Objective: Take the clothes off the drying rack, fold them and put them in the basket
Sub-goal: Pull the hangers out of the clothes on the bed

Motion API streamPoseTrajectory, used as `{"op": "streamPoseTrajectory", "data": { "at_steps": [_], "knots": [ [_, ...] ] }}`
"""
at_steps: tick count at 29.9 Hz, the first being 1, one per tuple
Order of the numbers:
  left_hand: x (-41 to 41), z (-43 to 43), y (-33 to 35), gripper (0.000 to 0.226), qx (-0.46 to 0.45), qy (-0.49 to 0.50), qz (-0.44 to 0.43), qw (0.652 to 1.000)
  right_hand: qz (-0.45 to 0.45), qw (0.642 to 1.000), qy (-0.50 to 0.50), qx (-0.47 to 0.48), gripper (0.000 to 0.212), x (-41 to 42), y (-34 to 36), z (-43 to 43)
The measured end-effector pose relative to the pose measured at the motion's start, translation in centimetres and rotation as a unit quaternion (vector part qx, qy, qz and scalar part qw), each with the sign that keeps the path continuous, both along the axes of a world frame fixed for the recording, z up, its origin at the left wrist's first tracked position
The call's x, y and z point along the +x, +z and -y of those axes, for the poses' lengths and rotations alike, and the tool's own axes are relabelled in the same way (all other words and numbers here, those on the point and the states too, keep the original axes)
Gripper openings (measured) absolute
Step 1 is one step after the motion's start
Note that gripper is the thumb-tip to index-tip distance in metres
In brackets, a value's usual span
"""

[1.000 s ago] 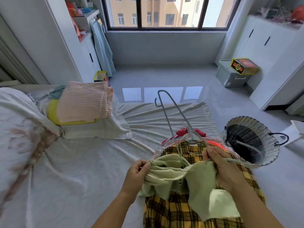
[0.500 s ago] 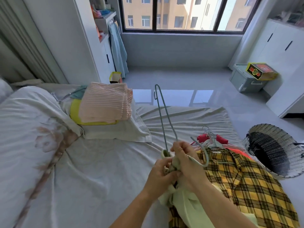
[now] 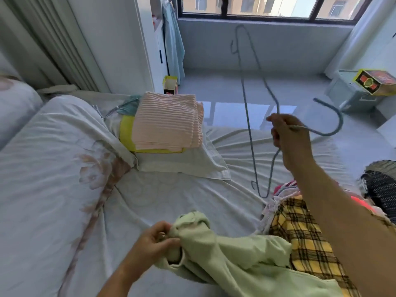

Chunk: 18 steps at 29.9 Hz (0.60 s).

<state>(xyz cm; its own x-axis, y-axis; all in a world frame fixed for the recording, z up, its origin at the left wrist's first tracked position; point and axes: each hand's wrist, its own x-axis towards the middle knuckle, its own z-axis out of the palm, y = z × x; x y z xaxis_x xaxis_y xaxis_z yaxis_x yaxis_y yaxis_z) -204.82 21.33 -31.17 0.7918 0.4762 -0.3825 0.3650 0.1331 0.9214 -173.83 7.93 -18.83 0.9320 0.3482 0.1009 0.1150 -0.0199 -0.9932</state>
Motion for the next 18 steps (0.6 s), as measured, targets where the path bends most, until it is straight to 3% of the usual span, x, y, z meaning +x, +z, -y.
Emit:
{"op": "streamPoseTrajectory", "data": {
  "at_steps": [2, 5, 8, 11, 12, 16, 18],
  "knots": [
    [-2.1, -3.5, 1.8, 0.06, -0.002, 0.005, 0.0, 1.0, -0.028, 0.995, 0.047, -0.088, 0.008, -0.4, -4.0, -1.5],
    [-4.5, -9.0, 4.2, 0.064, 0.004, 0.011, -0.011, 1.0, -0.069, 0.972, 0.09, -0.207, 0.016, -1.3, -10.0, -3.5],
    [-6.4, -15.0, 5.7, 0.062, 0.016, 0.037, -0.024, 0.999, -0.114, 0.951, 0.11, -0.266, 0.025, -2.0, -14.4, -4.9],
    [-5.9, -19.3, 6.3, 0.022, -0.018, 0.053, -0.057, 0.997, -0.147, 0.933, 0.133, -0.302, 0.022, -2.3, -17.7, -5.7],
    [-5.0, -20.5, 5.5, 0.011, -0.017, 0.05, -0.069, 0.996, -0.156, 0.929, 0.139, -0.307, 0.021, -2.4, -18.7, -6.1],
    [1.0, -23.2, -1.5, 0.004, 0.096, 0.084, -0.164, 0.978, -0.191, 0.919, 0.157, -0.307, 0.017, -2.0, -21.9, -8.7],
    [3.5, -23.9, -7.1, 0.034, 0.162, 0.145, -0.209, 0.953, -0.188, 0.916, 0.166, -0.312, 0.014, -1.4, -23.1, -10.4]
  ]
}}
